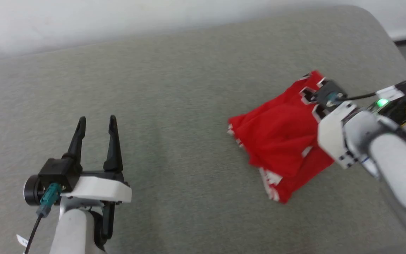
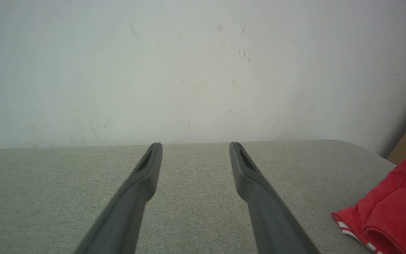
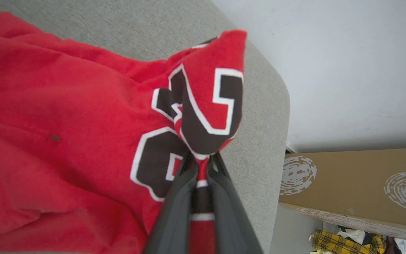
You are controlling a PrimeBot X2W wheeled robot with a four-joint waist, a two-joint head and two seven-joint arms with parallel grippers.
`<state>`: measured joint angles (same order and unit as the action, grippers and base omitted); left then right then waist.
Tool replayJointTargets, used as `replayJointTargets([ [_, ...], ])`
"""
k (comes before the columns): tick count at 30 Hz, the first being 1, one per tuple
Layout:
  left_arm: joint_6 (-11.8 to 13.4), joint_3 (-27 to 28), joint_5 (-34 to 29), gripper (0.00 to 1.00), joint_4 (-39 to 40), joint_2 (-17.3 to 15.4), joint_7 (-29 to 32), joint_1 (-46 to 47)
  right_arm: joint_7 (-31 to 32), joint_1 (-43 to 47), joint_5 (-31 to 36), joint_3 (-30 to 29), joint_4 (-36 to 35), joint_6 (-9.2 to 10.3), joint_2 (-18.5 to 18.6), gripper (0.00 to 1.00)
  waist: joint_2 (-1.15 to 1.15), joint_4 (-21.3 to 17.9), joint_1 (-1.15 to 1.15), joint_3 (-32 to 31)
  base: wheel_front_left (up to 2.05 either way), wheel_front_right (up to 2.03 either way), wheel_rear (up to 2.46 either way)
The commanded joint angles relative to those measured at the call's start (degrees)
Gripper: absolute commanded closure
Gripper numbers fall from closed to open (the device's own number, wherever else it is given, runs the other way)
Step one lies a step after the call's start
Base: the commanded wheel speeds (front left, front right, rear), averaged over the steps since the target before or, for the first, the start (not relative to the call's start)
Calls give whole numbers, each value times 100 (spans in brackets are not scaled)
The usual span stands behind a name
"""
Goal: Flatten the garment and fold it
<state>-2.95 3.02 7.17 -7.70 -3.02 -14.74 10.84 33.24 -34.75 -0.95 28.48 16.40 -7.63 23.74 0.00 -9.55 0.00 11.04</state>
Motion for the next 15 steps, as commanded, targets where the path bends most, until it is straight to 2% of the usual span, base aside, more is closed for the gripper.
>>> replayJointTargets([
  [1, 13, -11, -68, 0, 82, -6, -26, 120, -183, -200, 68, -15, 157, 14, 132, 100, 0, -638, 0, 377, 0, 0, 0],
  [5, -25, -41, -164, 0, 166, -93, -26, 306, -639, -491, 200, -477, 652, 14, 261, 100, 0, -941, 0, 706, 0, 0, 0],
  [8, -42, -99, -248, 0, 205, -160, -26, 451, -1071, -651, 404, -1024, 1056, 14, 206, 100, 0, -1064, 0, 966, 0, 0, 0],
  [15, -79, -202, -390, 0, 296, -374, 35, 786, -1881, -998, 1074, -2585, 1917, 14, -31, 100, 0, -1053, 0, 1531, 0, 0, 0],
])
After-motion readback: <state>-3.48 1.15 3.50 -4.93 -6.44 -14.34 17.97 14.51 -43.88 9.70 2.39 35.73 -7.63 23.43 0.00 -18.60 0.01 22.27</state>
